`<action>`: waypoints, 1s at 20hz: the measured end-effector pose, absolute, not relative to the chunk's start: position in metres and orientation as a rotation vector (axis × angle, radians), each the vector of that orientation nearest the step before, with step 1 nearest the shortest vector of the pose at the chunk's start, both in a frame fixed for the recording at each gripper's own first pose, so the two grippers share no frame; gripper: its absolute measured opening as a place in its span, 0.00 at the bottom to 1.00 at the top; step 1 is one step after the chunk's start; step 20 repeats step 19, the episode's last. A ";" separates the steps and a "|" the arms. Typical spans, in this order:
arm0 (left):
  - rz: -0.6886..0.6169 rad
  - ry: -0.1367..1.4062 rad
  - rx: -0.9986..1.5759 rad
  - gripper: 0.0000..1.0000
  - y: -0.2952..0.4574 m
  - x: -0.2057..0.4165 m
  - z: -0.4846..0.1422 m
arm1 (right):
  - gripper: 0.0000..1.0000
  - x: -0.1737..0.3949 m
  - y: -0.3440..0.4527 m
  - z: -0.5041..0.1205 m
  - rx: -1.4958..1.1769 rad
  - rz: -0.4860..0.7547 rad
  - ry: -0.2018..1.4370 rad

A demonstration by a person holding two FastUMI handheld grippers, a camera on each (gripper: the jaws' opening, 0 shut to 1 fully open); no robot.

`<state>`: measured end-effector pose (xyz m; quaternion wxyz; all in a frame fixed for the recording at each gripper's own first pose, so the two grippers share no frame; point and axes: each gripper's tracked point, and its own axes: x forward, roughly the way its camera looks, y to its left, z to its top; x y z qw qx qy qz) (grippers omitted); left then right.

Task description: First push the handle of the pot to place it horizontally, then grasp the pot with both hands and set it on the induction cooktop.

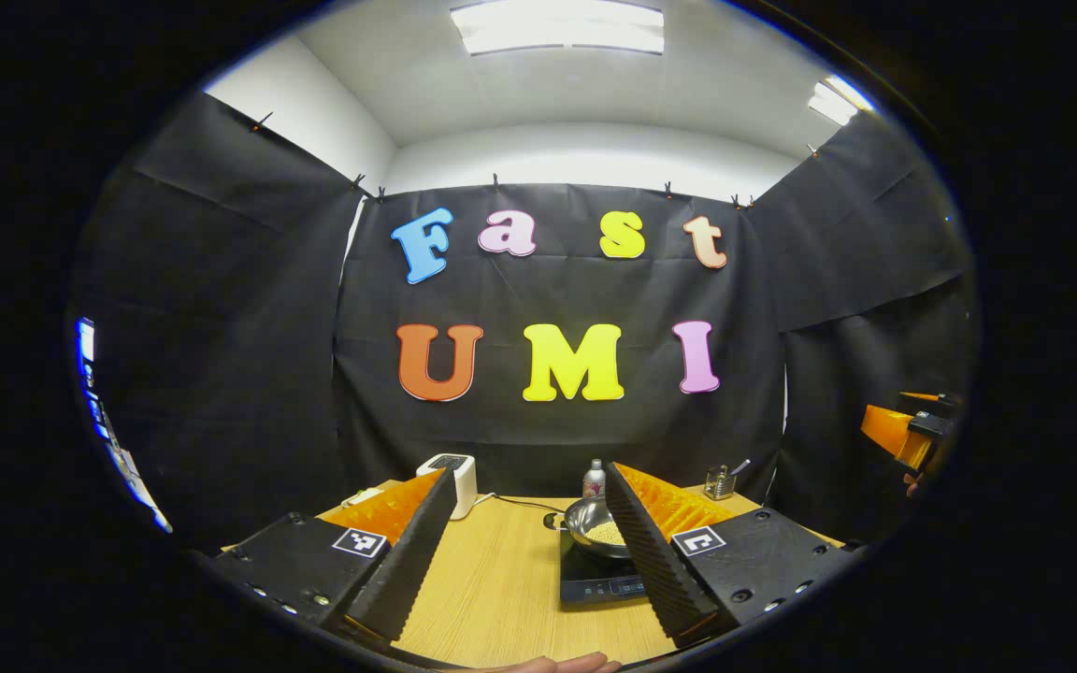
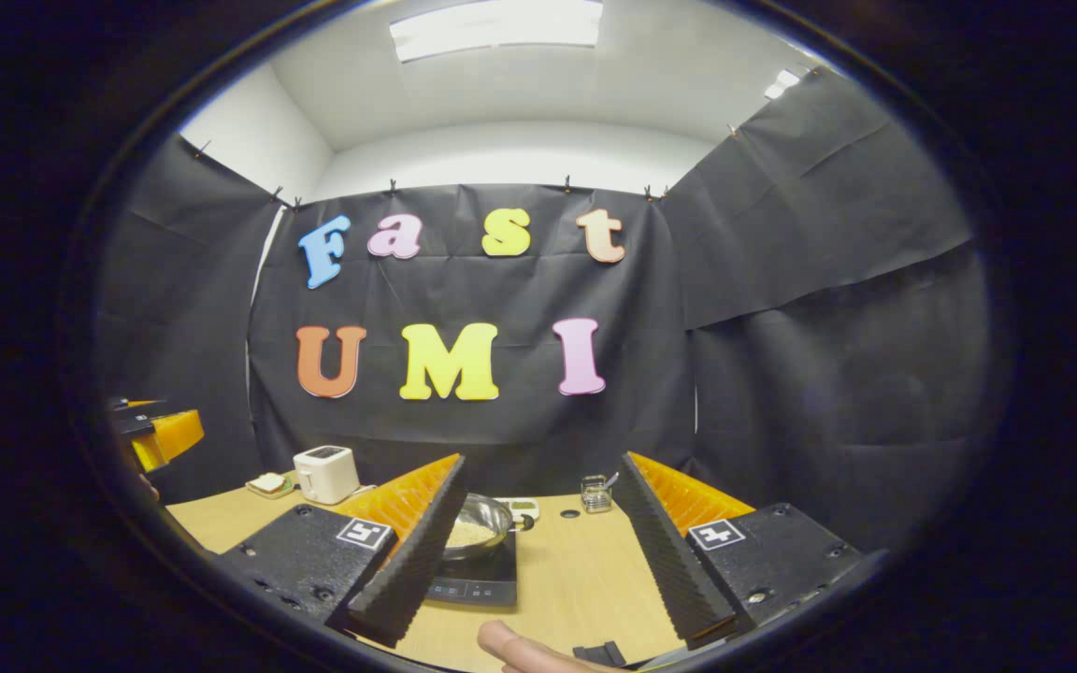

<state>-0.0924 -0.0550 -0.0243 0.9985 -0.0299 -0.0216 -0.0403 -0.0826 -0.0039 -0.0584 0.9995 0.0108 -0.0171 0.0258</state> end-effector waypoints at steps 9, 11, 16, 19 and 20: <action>-0.066 -0.112 -0.059 0.95 -0.055 -0.095 -0.013 | 1.00 -0.082 -0.006 -0.058 0.024 0.051 -0.042; -0.074 -0.111 -0.066 0.95 -0.055 -0.097 -0.016 | 1.00 -0.083 -0.004 -0.058 0.031 0.062 -0.049; -0.071 -0.102 -0.054 0.95 -0.057 -0.098 -0.022 | 1.00 -0.081 -0.013 -0.059 0.034 0.042 -0.065; -0.076 -0.097 -0.050 0.95 -0.060 -0.095 -0.026 | 1.00 -0.078 -0.017 -0.065 0.038 0.033 -0.060; -0.076 -0.097 -0.050 0.95 -0.060 -0.095 -0.026 | 1.00 -0.078 -0.017 -0.065 0.038 0.033 -0.060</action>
